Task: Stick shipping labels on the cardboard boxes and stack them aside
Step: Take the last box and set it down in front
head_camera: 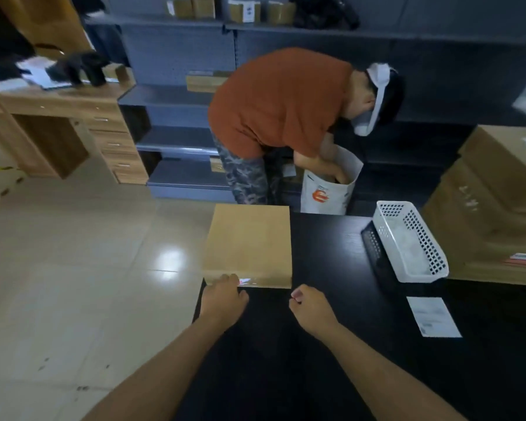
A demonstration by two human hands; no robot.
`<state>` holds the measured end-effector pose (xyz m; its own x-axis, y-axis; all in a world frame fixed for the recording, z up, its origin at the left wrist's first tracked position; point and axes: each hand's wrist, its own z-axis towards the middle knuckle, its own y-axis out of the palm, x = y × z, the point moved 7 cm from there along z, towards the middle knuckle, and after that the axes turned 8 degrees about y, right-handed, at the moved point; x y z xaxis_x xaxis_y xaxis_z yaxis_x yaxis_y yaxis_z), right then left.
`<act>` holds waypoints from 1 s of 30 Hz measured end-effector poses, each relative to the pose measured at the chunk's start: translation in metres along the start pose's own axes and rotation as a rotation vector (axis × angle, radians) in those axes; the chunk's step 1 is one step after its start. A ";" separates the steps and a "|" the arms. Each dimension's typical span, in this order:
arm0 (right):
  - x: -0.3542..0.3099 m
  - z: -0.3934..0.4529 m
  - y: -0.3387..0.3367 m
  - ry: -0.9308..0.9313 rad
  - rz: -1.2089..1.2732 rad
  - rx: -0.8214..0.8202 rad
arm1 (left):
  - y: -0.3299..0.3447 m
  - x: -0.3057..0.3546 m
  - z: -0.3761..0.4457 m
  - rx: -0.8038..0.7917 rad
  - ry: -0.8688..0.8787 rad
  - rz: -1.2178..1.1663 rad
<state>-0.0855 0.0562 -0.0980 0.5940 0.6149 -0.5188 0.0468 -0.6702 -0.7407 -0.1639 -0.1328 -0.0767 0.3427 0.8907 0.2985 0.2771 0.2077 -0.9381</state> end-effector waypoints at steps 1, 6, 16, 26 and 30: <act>0.001 0.008 -0.002 0.018 0.024 0.000 | -0.003 -0.001 0.010 0.017 -0.009 0.004; -0.007 0.052 -0.014 0.053 0.115 0.048 | -0.022 -0.024 0.050 0.154 -0.129 -0.092; -0.020 0.124 0.014 0.297 0.303 0.157 | -0.004 -0.102 0.113 0.204 -0.364 -0.270; -0.022 0.139 0.044 0.288 0.132 0.213 | 0.037 -0.111 0.123 0.227 -0.386 -0.603; -0.022 0.140 0.045 0.290 0.136 0.211 | 0.040 -0.113 0.124 0.212 -0.401 -0.610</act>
<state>-0.2086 0.0705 -0.1802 0.7873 0.3626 -0.4987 -0.1968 -0.6186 -0.7606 -0.3028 -0.1748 -0.1693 -0.1798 0.6638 0.7260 0.1209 0.7474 -0.6533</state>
